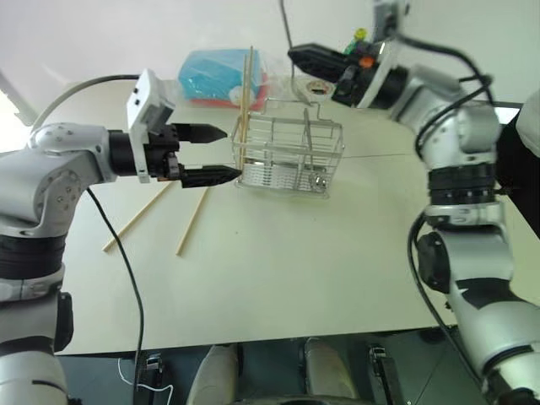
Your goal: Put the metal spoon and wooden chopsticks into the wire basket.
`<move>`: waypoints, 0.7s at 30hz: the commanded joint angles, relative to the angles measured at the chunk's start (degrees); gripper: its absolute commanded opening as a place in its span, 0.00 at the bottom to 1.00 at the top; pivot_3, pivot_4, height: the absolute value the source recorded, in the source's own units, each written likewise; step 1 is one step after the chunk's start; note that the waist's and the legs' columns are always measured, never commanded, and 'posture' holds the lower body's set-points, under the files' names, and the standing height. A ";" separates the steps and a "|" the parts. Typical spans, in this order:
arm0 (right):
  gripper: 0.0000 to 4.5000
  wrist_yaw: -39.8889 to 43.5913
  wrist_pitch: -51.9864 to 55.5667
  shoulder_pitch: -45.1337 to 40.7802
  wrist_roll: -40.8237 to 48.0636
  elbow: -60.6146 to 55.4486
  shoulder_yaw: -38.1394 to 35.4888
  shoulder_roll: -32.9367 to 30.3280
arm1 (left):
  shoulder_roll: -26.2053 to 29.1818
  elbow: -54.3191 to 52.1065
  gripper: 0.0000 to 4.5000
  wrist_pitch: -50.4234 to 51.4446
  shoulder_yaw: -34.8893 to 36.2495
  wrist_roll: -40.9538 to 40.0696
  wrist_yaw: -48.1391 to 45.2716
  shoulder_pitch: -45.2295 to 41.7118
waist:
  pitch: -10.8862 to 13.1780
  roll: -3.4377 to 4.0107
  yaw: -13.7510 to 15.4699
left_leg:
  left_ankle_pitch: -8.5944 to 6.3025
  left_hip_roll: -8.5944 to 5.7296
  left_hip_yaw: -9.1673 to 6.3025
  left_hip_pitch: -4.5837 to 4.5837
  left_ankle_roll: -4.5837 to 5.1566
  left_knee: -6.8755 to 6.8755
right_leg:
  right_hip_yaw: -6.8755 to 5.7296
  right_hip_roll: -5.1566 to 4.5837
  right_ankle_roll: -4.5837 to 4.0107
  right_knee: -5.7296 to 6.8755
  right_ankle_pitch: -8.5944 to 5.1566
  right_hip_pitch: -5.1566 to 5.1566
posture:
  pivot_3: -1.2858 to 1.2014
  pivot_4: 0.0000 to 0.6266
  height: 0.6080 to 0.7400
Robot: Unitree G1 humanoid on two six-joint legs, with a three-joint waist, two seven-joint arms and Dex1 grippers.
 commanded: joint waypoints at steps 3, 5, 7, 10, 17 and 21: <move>0.00 -1.65 -7.11 2.11 -3.91 3.05 -1.04 0.87 | 0.08 0.22 1.00 -0.97 3.68 0.09 2.39 -3.80 | 0.00 0.00 -0.20 | 0.01 0.01 0.00 0.03 -0.01 0.00 | 0.00 0.01 0.00 0.03 0.00 0.00 | 0.52 0.24 0.94; 0.00 -2.03 -8.17 3.19 -4.66 3.44 -1.27 1.01 | 0.26 0.53 1.00 -0.92 4.19 0.04 3.01 -4.55 | 0.00 0.00 -0.27 | 0.02 0.02 0.00 0.04 -0.01 -0.01 | 0.00 0.01 0.00 0.05 0.00 -0.02 | 0.52 0.24 0.94; 0.00 -2.54 -8.59 4.33 -5.10 3.41 -1.62 1.04 | 0.35 0.86 1.00 -0.73 4.78 0.05 3.58 -5.10 | 0.01 0.02 -0.36 | 0.02 0.02 0.00 0.04 -0.01 -0.02 | 0.00 0.02 0.00 0.06 0.00 -0.04 | 0.52 0.24 0.94; 0.00 -3.48 -8.36 6.51 -5.47 2.63 -1.84 1.33 | 0.59 0.95 1.00 -0.85 5.14 0.13 3.70 -4.96 | 0.01 0.02 -0.46 | 0.02 0.02 0.00 0.04 -0.01 -0.04 | 0.00 0.02 0.00 0.08 0.00 -0.05 | 0.52 0.24 0.94; 0.43 -6.85 -6.81 10.55 -5.93 0.80 -2.94 1.50 | 0.59 1.67 1.00 -1.35 4.81 0.59 3.50 -5.38 | 0.01 0.01 -0.33 | 0.02 0.02 0.00 0.06 -0.01 -0.02 | 0.00 0.02 0.00 0.08 0.00 -0.02 | 0.52 0.24 0.94; 0.92 -9.15 -5.66 10.76 -5.69 -0.64 -4.37 0.71 | 0.26 2.52 1.00 -1.67 4.43 1.04 3.27 -6.16 | 0.01 0.01 -0.28 | 0.03 0.02 0.00 0.07 -0.02 -0.02 | 0.00 0.02 0.00 0.07 0.00 0.00 | 0.52 0.24 0.94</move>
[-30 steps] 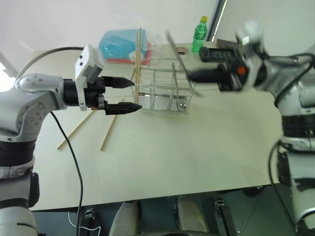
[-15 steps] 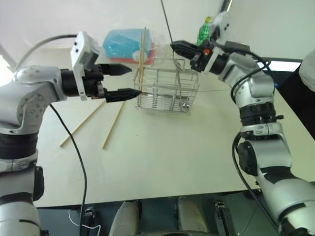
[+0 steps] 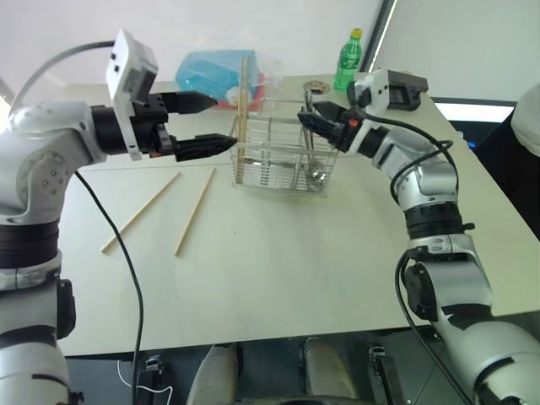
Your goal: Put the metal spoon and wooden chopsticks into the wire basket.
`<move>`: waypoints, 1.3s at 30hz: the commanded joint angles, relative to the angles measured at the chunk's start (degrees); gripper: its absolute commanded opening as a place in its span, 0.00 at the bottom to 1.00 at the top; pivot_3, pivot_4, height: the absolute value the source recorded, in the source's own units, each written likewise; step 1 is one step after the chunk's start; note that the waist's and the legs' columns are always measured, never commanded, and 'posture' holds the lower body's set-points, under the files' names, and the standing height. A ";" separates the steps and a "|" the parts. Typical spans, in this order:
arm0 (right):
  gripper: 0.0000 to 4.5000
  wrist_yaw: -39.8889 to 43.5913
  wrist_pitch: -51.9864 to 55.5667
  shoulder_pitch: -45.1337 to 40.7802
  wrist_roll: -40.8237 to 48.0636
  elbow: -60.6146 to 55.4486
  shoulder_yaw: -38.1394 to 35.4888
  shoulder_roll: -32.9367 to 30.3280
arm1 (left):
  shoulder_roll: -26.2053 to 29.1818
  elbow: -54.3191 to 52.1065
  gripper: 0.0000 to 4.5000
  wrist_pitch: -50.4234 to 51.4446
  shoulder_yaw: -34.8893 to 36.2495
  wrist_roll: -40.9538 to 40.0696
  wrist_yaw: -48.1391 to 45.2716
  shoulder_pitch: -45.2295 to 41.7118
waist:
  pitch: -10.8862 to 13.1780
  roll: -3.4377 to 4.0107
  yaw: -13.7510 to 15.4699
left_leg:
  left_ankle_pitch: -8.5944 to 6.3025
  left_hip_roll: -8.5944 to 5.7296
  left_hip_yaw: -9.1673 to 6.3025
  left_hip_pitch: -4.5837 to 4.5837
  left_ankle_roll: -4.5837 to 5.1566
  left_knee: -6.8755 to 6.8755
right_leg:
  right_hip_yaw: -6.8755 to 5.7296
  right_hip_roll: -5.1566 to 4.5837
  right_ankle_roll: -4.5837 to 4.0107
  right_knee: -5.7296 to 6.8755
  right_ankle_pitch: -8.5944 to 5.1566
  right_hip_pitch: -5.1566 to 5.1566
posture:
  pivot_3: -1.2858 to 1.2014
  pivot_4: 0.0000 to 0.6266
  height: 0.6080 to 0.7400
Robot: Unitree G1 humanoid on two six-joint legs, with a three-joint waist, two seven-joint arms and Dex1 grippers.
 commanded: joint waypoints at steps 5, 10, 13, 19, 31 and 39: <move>1.00 -0.80 2.13 -1.23 1.15 -5.86 -3.14 -3.82 | 0.24 1.11 1.00 -2.06 1.39 1.45 -0.51 -2.58 | 0.01 0.01 0.08 | 0.00 0.00 0.00 -0.01 0.00 -0.01 | 0.00 0.00 0.00 -0.01 0.00 -0.01 | 0.52 0.24 0.94; 1.00 9.35 10.10 -1.75 6.35 -18.60 -2.82 -13.06 | 3.39 3.30 1.00 -3.20 2.41 3.52 -1.71 0.12 | 0.07 0.11 0.09 | 0.00 0.00 0.01 -0.04 0.00 -0.02 | 0.00 0.00 0.01 -0.02 0.00 -0.03 | 0.52 0.24 0.94; 1.00 14.92 13.92 0.38 9.43 -25.33 -2.57 -18.53 | 5.57 5.09 1.00 -4.75 3.05 5.24 -2.38 2.54 | 0.05 0.09 -0.03 | -0.01 0.00 0.02 -0.02 0.01 -0.06 | 0.00 -0.01 0.02 -0.06 -0.01 -0.02 | 0.52 0.24 0.94; 1.00 22.93 23.35 11.62 18.75 -40.98 -4.55 -28.97 | 8.20 17.11 1.00 -10.97 1.44 14.14 0.03 5.48 | 0.01 0.02 0.25 | -0.02 0.03 0.05 0.01 0.02 -0.03 | 0.00 -0.01 0.03 -0.09 -0.03 0.05 | 0.52 0.24 0.94; 1.00 13.55 25.75 36.17 20.04 -59.75 -4.97 -29.03 | -1.77 49.66 1.00 -20.90 -11.63 33.02 2.79 -5.94 | -0.05 -0.23 2.02 | -0.02 0.01 0.06 -0.11 0.02 0.08 | -0.04 -0.03 0.04 -0.08 -0.03 -0.02 | 0.52 0.24 0.94; 1.00 10.36 27.97 40.14 25.20 -64.03 -9.06 -29.75 | -9.70 74.10 1.00 -26.06 -14.54 41.74 7.42 -19.43 | -0.04 -0.45 1.71 | -0.02 0.01 0.06 -0.11 0.03 0.16 | -0.05 -0.04 0.12 -0.08 -0.07 0.03 | 0.52 0.24 0.94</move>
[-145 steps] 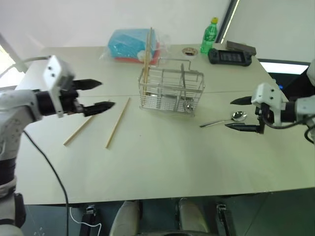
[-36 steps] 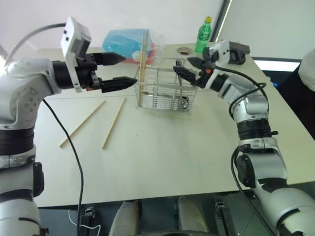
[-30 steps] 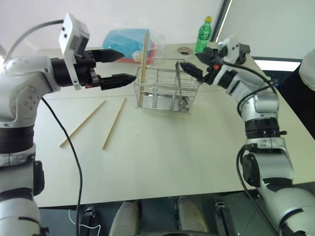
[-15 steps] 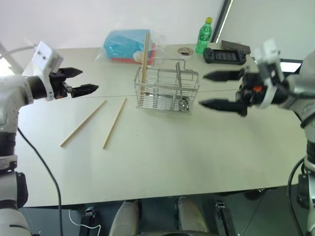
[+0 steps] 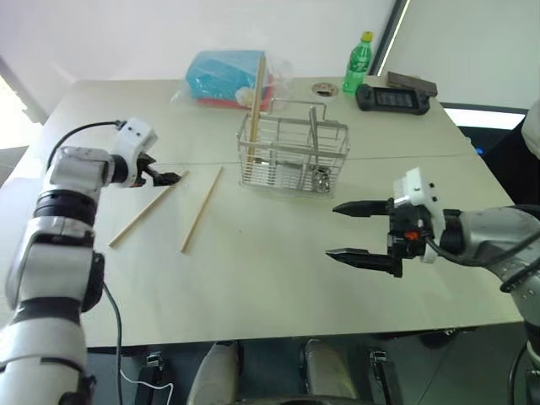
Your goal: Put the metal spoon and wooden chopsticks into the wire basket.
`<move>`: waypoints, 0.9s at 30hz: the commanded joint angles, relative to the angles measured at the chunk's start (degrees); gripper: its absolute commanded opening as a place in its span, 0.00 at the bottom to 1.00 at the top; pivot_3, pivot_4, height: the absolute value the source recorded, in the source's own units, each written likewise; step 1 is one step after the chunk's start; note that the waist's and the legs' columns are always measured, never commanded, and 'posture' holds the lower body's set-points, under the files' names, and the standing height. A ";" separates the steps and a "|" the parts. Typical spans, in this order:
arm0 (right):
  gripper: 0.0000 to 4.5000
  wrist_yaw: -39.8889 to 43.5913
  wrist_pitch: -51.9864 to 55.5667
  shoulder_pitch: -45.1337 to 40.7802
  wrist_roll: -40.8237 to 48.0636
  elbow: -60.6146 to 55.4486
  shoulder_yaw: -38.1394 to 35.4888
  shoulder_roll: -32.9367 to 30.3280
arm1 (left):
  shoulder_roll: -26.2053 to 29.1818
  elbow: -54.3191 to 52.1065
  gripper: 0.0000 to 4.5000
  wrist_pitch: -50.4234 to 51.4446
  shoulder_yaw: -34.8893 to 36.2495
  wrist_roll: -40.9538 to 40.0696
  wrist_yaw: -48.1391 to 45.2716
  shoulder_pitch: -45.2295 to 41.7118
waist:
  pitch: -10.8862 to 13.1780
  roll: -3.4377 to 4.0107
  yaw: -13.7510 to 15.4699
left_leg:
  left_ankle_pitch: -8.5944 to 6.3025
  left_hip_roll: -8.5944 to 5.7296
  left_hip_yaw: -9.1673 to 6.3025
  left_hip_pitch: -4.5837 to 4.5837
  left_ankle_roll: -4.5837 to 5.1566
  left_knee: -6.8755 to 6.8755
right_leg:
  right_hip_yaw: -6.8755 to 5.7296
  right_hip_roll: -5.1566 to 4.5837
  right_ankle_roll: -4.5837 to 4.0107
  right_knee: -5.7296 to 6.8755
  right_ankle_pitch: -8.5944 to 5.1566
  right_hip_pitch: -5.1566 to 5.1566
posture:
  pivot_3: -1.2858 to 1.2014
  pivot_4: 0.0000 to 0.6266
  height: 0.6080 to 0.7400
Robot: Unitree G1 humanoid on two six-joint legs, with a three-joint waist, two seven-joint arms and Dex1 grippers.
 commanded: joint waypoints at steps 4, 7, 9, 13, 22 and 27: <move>1.00 -3.56 0.87 2.80 3.74 -4.31 -4.22 -0.53 | -2.22 9.39 1.00 -2.14 -1.00 6.15 3.02 -5.64 | 0.01 -0.04 -0.15 | -0.04 0.00 0.00 -0.01 0.06 -0.06 | 0.00 0.00 0.05 0.00 -0.03 -0.03 | 0.52 0.24 0.94; 1.00 -5.62 1.55 4.20 5.52 -5.77 -5.61 -0.24 | -2.71 11.45 1.00 -2.10 -0.82 8.31 5.57 -6.33 | 0.05 -0.11 0.00 | -0.04 0.00 0.00 -0.01 0.07 -0.06 | 0.00 0.00 0.06 0.01 -0.03 -0.03 | 0.52 0.24 0.94; 1.00 -6.81 1.67 5.01 6.47 -6.45 -6.39 -0.26 | -2.87 12.21 1.00 -1.53 -0.45 9.13 5.88 -6.55 | 0.05 -0.24 0.07 | -0.04 0.00 -0.01 -0.01 0.06 -0.04 | 0.00 0.00 0.06 0.03 -0.03 -0.02 | 0.52 0.24 0.94; 1.00 -9.15 1.93 5.85 8.53 -7.04 -7.69 -0.01 | -3.47 12.88 1.00 -0.70 -1.08 10.82 1.97 -6.53 | 0.04 -0.33 0.12 | -0.04 -0.01 -0.01 0.00 0.06 -0.01 | -0.01 -0.02 0.05 0.03 -0.03 0.02 | 0.52 0.24 0.94; 1.00 -11.51 1.83 5.52 10.91 -6.63 -7.31 -0.68 | -4.73 12.83 0.36 -0.47 -0.72 12.26 -4.05 -6.59 | 0.03 -0.33 0.20 | -0.04 -0.01 -0.01 0.01 0.06 -0.01 | -0.02 -0.02 0.05 0.04 -0.03 0.03 | 0.52 0.24 0.94; 1.00 -11.79 1.75 5.13 11.54 -6.13 -7.13 -1.04 | -4.86 12.82 0.02 -0.05 -0.08 12.21 -2.60 -6.56 | 0.03 -0.34 0.11 | -0.04 -0.01 -0.01 0.03 0.06 0.00 | -0.02 -0.03 0.05 0.05 -0.03 0.05 | 0.52 0.24 0.94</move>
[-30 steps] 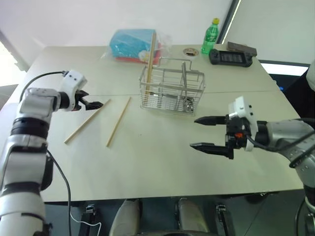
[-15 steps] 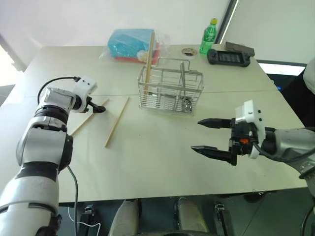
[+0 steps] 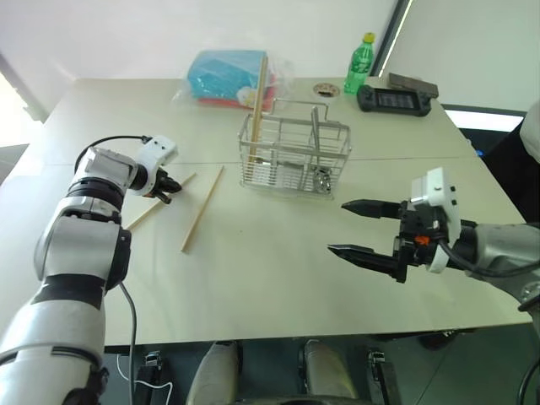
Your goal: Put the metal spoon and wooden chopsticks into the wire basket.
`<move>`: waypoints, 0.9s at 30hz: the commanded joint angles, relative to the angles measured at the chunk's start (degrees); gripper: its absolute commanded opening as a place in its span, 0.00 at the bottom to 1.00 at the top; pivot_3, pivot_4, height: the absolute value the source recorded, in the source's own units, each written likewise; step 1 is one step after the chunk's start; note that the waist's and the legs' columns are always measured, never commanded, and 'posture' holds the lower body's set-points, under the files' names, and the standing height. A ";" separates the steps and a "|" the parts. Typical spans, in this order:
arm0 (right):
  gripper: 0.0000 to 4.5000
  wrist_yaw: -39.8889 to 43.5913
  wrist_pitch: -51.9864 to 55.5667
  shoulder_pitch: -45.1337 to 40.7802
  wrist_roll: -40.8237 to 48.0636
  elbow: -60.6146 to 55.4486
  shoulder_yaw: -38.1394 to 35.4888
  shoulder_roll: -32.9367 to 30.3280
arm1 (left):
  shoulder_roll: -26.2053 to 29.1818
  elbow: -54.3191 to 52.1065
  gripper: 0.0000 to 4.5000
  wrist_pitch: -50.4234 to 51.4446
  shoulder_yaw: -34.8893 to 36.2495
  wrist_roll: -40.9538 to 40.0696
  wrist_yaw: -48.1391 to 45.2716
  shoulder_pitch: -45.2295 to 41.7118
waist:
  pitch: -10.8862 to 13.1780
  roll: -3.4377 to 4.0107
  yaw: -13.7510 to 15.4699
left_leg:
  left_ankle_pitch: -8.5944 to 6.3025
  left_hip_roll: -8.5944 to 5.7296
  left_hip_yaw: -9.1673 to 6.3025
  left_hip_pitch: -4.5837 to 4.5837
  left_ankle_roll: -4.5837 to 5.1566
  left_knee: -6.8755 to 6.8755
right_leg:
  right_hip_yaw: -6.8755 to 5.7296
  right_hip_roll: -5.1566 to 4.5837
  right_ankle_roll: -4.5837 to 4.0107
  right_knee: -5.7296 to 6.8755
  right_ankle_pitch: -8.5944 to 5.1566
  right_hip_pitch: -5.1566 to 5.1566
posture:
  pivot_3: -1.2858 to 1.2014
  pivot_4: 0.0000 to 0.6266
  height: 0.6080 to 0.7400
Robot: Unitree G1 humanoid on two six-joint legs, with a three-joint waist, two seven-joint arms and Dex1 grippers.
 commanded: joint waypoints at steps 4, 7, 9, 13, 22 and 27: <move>1.00 -0.23 -0.69 -1.03 1.17 -0.34 -0.88 -1.07 | 0.48 0.12 0.02 1.44 2.41 -0.25 3.26 -1.23 | 0.00 0.00 -0.02 | 0.00 0.00 0.00 0.00 0.00 0.00 | 0.00 0.00 0.00 0.00 0.00 0.00 | 0.52 0.24 0.94; 1.00 -0.18 -0.90 -1.05 0.98 -0.08 -0.58 -1.04 | 1.22 -0.74 0.02 -1.36 6.95 -3.50 9.13 -1.78 | 0.01 -0.01 -0.02 | 0.00 0.00 -0.01 -0.01 0.00 0.00 | 0.00 0.00 0.00 0.01 0.00 -0.02 | 0.52 0.24 0.94; 1.00 -0.13 -1.01 -1.04 0.78 0.02 -0.42 -1.03 | 1.44 -1.57 0.02 -4.08 11.59 -6.81 13.78 -3.03 | 0.02 -0.03 0.00 | 0.00 0.00 -0.02 -0.01 0.00 0.00 | 0.00 0.00 0.00 0.01 0.00 -0.02 | 0.52 0.24 0.94; 1.00 0.28 -1.18 -0.53 0.50 0.33 -0.76 -1.31 | 1.93 -3.93 0.02 -5.67 21.01 -14.44 17.60 -7.56 | 0.08 -0.17 0.16 | 0.00 0.00 -0.07 -0.05 0.00 0.01 | -0.05 0.00 0.01 0.01 0.00 -0.04 | 0.52 0.24 0.94; 1.00 0.64 -1.47 0.88 0.36 0.04 -1.78 -2.56 | -4.70 -19.22 0.02 -4.97 31.78 -28.61 19.76 -15.20 | 0.04 -0.11 0.03 | 0.00 -0.02 -0.08 -0.01 -0.01 0.06 | -0.08 -0.03 0.01 -0.03 0.00 0.06 | 0.52 0.24 0.94; 1.00 -0.92 -1.46 2.43 0.72 -1.32 -2.88 -2.24 | -11.18 -20.38 0.02 -8.59 31.43 -30.23 21.27 -18.34 | 0.05 -0.13 0.13 | 0.00 -0.03 -0.08 -0.05 -0.01 0.18 | -0.08 -0.03 0.02 -0.03 0.00 0.11 | 0.52 0.24 0.94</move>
